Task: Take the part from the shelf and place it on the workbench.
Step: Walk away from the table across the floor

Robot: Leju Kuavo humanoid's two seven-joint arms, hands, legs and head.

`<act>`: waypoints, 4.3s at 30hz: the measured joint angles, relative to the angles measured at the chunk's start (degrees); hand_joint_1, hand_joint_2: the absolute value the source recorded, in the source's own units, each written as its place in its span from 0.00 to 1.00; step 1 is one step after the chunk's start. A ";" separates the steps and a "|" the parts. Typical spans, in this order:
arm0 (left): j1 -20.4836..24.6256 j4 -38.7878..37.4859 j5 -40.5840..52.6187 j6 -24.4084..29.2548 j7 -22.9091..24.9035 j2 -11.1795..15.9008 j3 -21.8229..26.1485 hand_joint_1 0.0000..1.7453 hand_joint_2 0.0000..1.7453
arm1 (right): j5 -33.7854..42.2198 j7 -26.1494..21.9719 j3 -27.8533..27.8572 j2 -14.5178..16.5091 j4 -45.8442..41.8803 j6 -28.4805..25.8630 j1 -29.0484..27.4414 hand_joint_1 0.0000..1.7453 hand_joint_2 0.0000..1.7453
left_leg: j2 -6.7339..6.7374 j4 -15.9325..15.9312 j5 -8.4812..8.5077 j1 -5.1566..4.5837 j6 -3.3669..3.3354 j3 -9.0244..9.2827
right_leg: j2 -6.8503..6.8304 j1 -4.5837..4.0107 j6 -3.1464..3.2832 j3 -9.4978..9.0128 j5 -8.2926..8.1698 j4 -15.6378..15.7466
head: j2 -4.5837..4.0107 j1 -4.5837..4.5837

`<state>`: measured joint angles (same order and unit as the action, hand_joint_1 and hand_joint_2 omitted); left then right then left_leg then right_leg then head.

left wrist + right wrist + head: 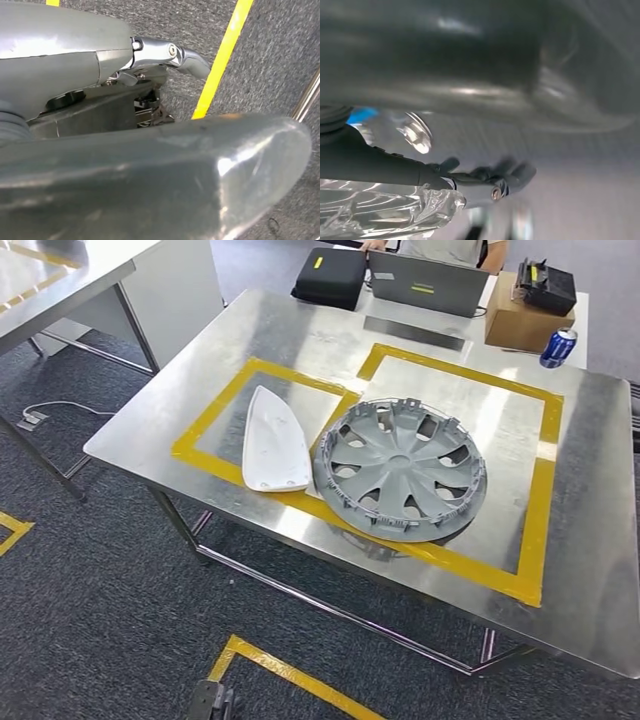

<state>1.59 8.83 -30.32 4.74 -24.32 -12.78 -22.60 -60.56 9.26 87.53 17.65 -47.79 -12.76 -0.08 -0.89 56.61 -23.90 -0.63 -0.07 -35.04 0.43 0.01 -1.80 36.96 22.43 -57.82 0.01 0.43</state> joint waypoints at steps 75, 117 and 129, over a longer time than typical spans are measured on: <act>1.76 0.00 7.17 0.26 18.67 0.62 -11.57 0.00 0.00 | -13.06 -5.93 -16.65 -5.12 35.51 6.76 4.19 0.00 0.00 | 0.73 -2.66 -3.09 0.59 -0.96 6.88 | 0.57 0.80 -1.62 3.29 6.75 -8.03 | 0.02 0.11; 1.58 0.00 6.52 1.39 18.72 0.78 -11.67 0.00 0.00 | -12.94 -5.76 -16.42 -5.35 35.55 6.77 4.13 0.00 0.00 | 7.77 -1.57 -3.81 -0.48 0.27 6.71 | -3.42 -0.95 0.92 -5.14 3.05 0.98 | 0.02 -1.10; 1.84 0.00 6.69 1.57 18.79 0.85 -11.69 0.00 0.00 | -12.95 -5.69 -16.41 -5.41 35.56 6.77 4.20 0.00 0.00 | -3.00 0.97 -4.18 2.08 2.87 5.67 | 5.73 0.83 -0.26 -2.78 1.55 -0.07 | 0.02 -0.61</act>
<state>3.43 8.83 -23.63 6.32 -5.53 -11.93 -34.29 -73.50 3.57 71.12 12.24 -12.22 -5.98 4.13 -3.90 57.58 -28.09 1.45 2.80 -29.37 6.16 0.84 -2.06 34.18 23.98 -57.89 0.02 -0.18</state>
